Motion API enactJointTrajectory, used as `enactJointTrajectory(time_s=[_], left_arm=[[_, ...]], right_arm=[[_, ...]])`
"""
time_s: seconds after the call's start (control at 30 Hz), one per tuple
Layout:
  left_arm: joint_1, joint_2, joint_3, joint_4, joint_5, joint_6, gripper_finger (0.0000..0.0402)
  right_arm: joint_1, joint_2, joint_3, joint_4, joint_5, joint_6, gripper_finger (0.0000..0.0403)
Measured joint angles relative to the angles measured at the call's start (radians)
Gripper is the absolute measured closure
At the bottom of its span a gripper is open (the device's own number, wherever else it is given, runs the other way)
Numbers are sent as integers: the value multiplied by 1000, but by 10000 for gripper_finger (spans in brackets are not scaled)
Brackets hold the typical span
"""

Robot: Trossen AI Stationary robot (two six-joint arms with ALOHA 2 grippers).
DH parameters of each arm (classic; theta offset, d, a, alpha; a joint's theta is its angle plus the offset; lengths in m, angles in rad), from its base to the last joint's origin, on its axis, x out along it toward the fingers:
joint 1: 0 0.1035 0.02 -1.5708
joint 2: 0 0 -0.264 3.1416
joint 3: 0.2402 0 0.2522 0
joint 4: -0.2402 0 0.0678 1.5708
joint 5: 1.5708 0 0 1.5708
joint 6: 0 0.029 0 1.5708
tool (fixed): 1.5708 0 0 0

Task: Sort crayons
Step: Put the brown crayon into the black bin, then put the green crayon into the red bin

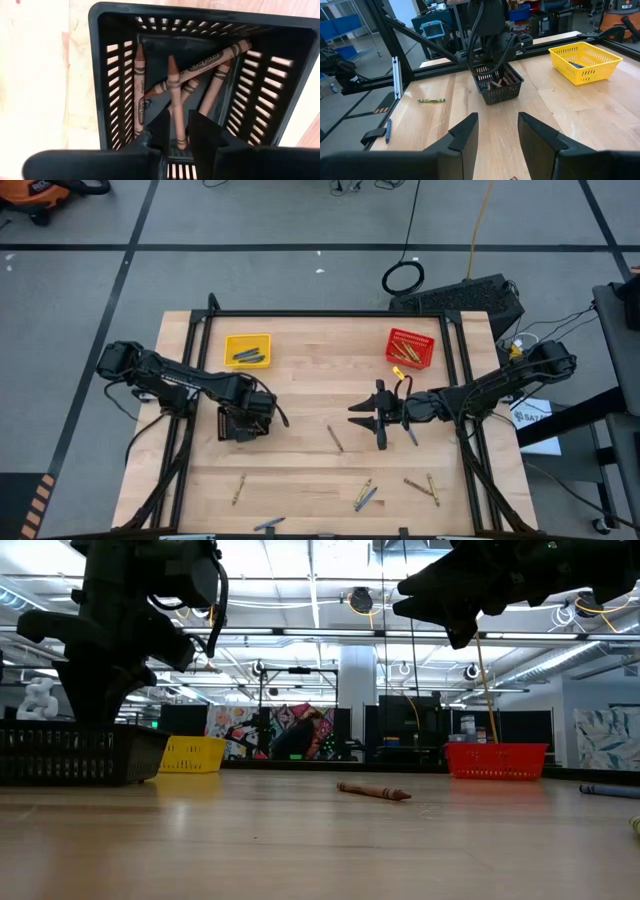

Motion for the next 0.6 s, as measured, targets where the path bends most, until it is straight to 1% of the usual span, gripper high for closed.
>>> enactJointTrajectory(time_s=[0.07,0.2,0.33,0.47,0.6], left_arm=[[0,0,0,0,0,0,339],[0,0,0,18,-7,0,338],[-1,0,0,93,-74,-20,338],[-1,-1,9,160,-84,1,338],[-2,-1,9,178,-84,9,338]], right_arm=[[0,0,0,0,0,-1,277],[-1,0,0,22,0,-56,277],[-4,1,0,77,1,-125,277],[-4,0,0,105,1,-66,277],[0,-26,0,22,1,23,277]])
